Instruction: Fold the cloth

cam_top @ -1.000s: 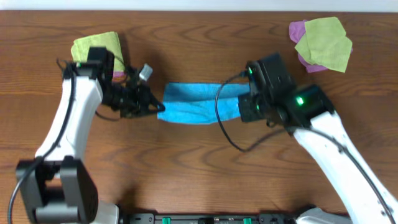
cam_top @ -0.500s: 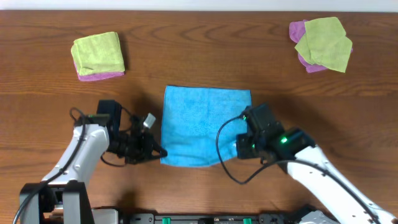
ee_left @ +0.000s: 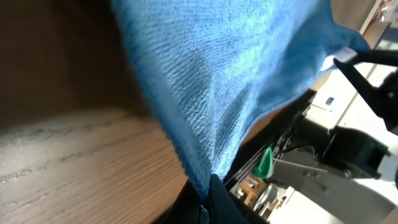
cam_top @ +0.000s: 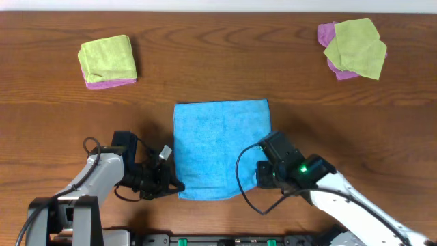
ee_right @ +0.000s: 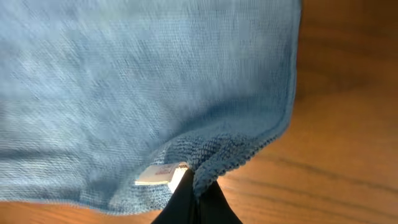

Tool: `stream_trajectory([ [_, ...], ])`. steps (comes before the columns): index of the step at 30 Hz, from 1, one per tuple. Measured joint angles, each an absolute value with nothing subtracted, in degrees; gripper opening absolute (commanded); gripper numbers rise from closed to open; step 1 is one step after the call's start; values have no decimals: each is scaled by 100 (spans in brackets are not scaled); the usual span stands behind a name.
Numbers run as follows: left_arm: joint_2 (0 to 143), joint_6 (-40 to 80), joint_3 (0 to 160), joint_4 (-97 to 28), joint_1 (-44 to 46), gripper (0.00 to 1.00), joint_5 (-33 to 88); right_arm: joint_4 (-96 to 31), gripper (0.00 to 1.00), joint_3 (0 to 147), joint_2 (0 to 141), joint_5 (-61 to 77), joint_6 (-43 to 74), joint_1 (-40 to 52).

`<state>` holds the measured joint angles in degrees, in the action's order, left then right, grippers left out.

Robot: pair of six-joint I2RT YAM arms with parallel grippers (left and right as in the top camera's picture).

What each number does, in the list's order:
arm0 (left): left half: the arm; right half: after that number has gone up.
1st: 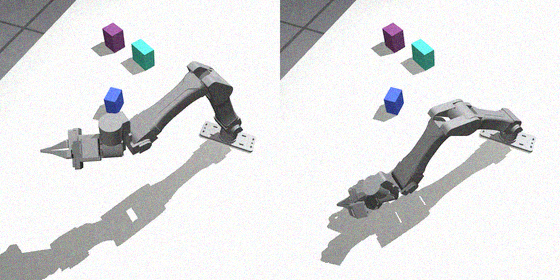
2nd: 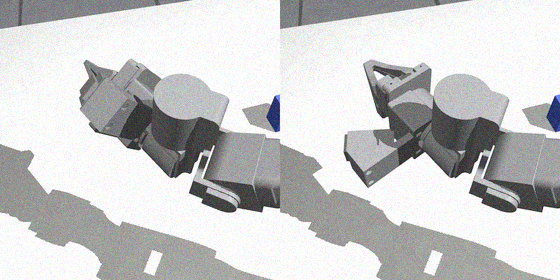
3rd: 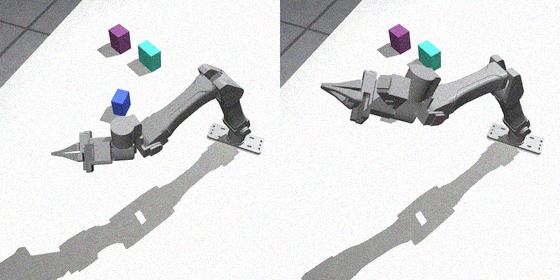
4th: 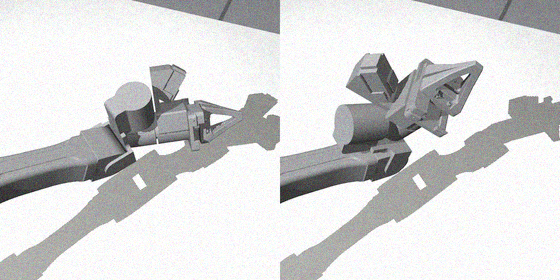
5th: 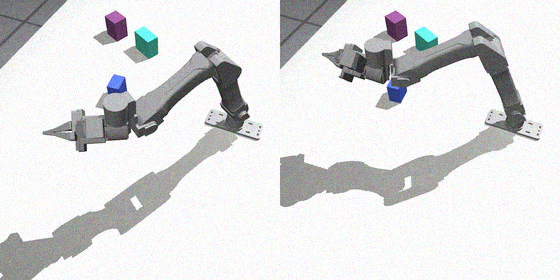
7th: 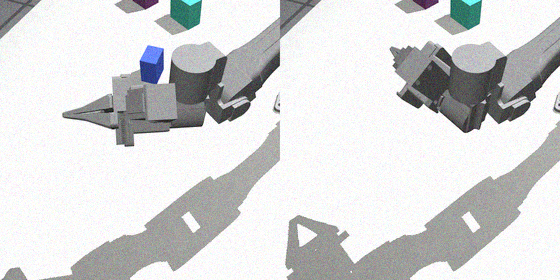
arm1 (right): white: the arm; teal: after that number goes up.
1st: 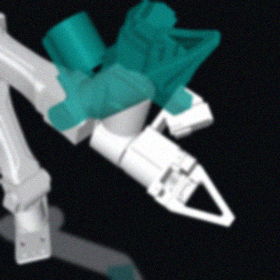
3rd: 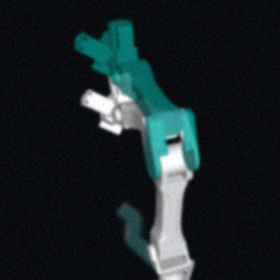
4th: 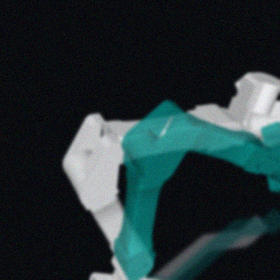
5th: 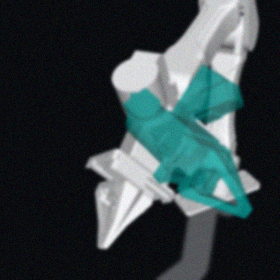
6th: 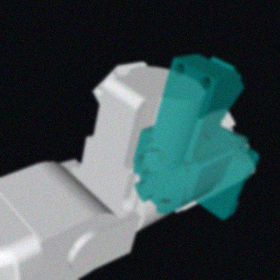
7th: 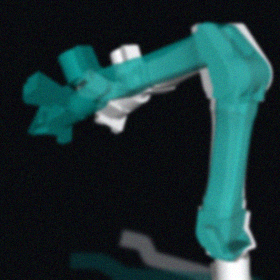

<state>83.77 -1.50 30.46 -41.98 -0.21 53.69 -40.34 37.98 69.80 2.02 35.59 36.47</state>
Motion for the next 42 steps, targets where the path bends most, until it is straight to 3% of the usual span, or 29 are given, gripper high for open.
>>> stream_trajectory([
  [10, 8377, 1409, 3385, -3024, -23, 6, 5365, -2897, 1, 3789, 6536, -604, 3588, 3632],
  [24, 8377, 2969, 3887, -858, -21, 6, 4974, -1352, 1, 3800, 7393, -954, 2904, 2943],
  [42, 8678, 3494, 3898, 633, 617, 6, 3682, -23, 1, 4150, 8630, -904, 2276, 2679],
])
